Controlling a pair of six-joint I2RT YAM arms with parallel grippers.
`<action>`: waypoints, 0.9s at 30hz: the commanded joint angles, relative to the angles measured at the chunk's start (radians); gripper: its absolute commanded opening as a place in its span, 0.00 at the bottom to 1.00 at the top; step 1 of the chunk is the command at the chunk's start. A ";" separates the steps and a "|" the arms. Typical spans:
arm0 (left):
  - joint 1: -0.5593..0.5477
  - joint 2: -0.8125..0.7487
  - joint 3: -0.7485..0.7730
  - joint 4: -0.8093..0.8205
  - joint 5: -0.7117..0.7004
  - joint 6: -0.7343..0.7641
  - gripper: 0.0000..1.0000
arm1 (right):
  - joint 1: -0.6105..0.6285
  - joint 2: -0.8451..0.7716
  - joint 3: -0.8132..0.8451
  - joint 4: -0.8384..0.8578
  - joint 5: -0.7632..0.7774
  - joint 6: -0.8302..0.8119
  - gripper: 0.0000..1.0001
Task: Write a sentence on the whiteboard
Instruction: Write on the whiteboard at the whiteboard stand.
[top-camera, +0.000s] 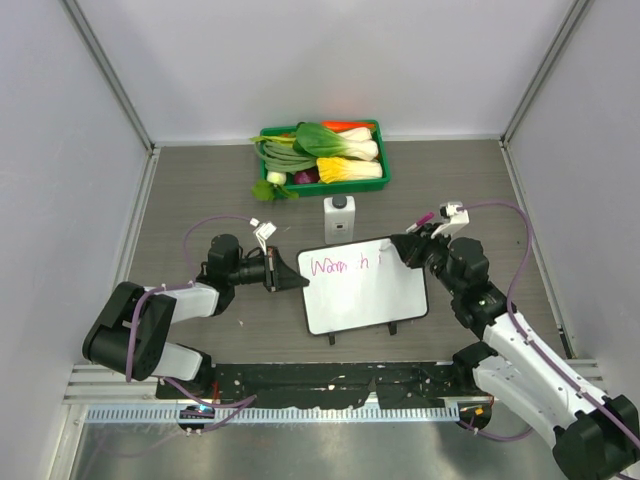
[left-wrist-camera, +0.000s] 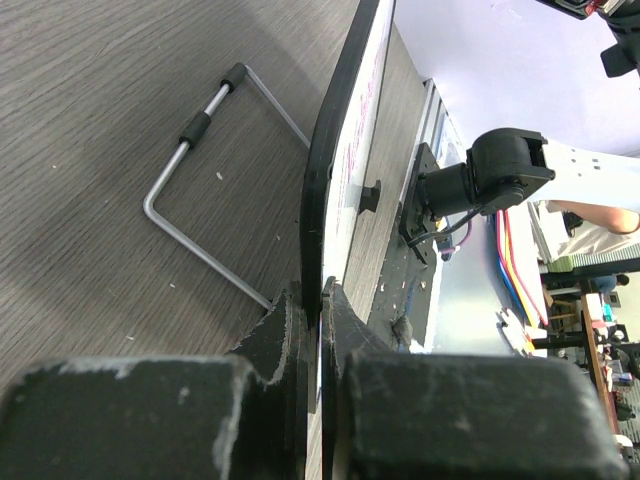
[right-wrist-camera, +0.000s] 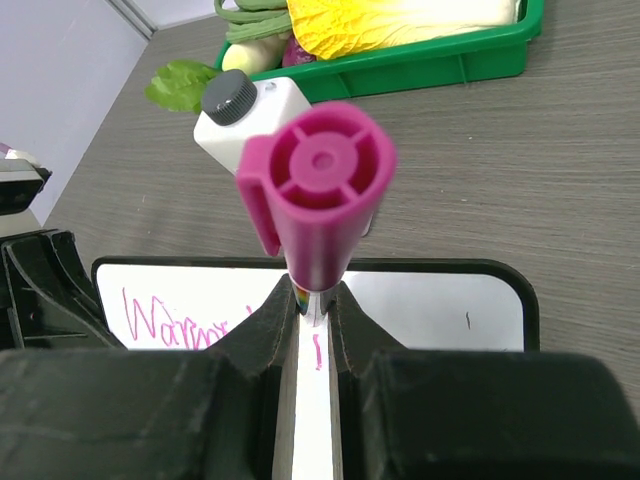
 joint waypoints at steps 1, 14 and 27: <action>-0.009 0.000 0.020 -0.017 -0.035 0.056 0.00 | 0.001 -0.023 0.008 -0.006 0.007 -0.006 0.01; -0.009 0.001 0.021 -0.017 -0.033 0.056 0.00 | 0.001 0.012 -0.030 0.011 0.036 -0.004 0.01; -0.009 -0.003 0.020 -0.018 -0.032 0.055 0.00 | 0.001 -0.033 -0.038 -0.077 0.028 -0.011 0.01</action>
